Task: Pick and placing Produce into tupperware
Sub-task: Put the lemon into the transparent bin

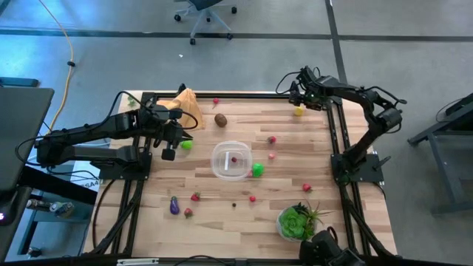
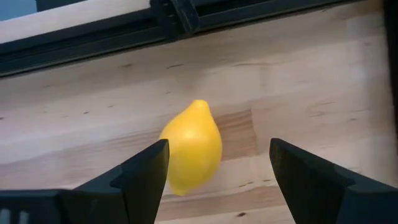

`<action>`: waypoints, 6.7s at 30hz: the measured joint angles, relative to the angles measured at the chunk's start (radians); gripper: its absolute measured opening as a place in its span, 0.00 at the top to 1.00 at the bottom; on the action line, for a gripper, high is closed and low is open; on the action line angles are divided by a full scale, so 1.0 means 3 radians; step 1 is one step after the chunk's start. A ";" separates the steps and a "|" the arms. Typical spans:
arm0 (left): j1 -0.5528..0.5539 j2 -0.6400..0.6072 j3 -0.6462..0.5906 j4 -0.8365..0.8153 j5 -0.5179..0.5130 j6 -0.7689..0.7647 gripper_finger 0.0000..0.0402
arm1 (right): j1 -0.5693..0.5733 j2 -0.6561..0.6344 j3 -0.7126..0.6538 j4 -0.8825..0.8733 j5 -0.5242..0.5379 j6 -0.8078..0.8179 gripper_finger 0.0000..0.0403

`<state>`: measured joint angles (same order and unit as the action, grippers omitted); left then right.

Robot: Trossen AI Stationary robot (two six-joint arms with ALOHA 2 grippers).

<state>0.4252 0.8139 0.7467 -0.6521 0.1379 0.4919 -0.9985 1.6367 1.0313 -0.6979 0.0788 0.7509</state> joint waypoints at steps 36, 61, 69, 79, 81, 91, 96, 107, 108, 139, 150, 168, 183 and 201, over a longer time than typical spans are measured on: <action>0.0001 -0.0001 0.0000 0.0000 0.0000 0.0000 0.98 | 0.0514 0.0371 0.0003 -0.0642 -0.0129 0.0740 0.33; 0.0000 0.0000 0.0000 0.0000 0.0000 0.0000 0.98 | 0.0818 0.0371 0.0003 -0.0847 -0.0265 0.1077 0.33; 0.0001 0.0000 0.0000 0.0000 0.0000 0.0000 0.98 | 0.0844 0.0370 0.0003 -0.0821 -0.0266 0.1129 0.33; 0.0001 -0.0001 0.0000 0.0000 0.0000 0.0000 0.98 | 0.0846 0.0370 0.0003 -0.0815 -0.0331 0.1163 0.38; 0.0001 0.0000 0.0000 0.0000 0.0000 0.0000 0.98 | 0.0846 0.0370 0.0003 -0.0816 -0.0339 0.1163 0.41; 0.0001 -0.0001 0.0000 0.0000 0.0000 0.0000 0.98 | 0.0922 0.0367 0.0003 -0.0816 -0.0392 0.1225 0.49; 0.0000 0.0000 0.0000 0.0000 0.0000 0.0000 0.98 | 0.0938 0.0367 0.0003 -0.0814 -0.0442 0.1242 0.49; 0.0001 -0.0001 0.0000 0.0000 0.0000 0.0001 0.98 | 0.0938 0.0366 0.0003 -0.0648 -0.0378 0.0867 0.49; 0.0000 0.0000 0.0000 0.0000 0.0000 0.0001 0.98 | 0.0938 0.0366 0.0003 -0.0627 -0.0379 0.0827 0.49; 0.0000 0.0000 0.0000 0.0000 0.0000 0.0001 0.98 | 0.0938 0.0370 0.0000 -0.0506 -0.0367 0.0504 0.34; 0.0000 -0.0001 0.0000 0.0000 0.0000 0.0000 0.98 | 0.1112 0.0370 0.0000 -0.0747 -0.0382 0.1142 0.33; 0.0001 0.0000 0.0000 0.0000 0.0000 0.0000 0.98 | 0.1291 0.0370 0.0000 -0.0697 -0.0327 0.1428 0.33; 0.0000 0.0000 0.0000 0.0000 0.0000 0.0000 0.98 | 0.1161 0.0370 0.0000 -0.0643 -0.0272 0.1486 0.33; 0.0000 -0.0001 0.0000 -0.0001 0.0000 0.0001 0.98 | 0.1213 0.0649 0.0022 -0.0542 -0.0413 0.1423 0.49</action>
<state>0.4252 0.8137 0.7467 -0.6524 0.1379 0.4921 -0.6346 1.8313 1.0378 -0.8604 -0.0450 1.1778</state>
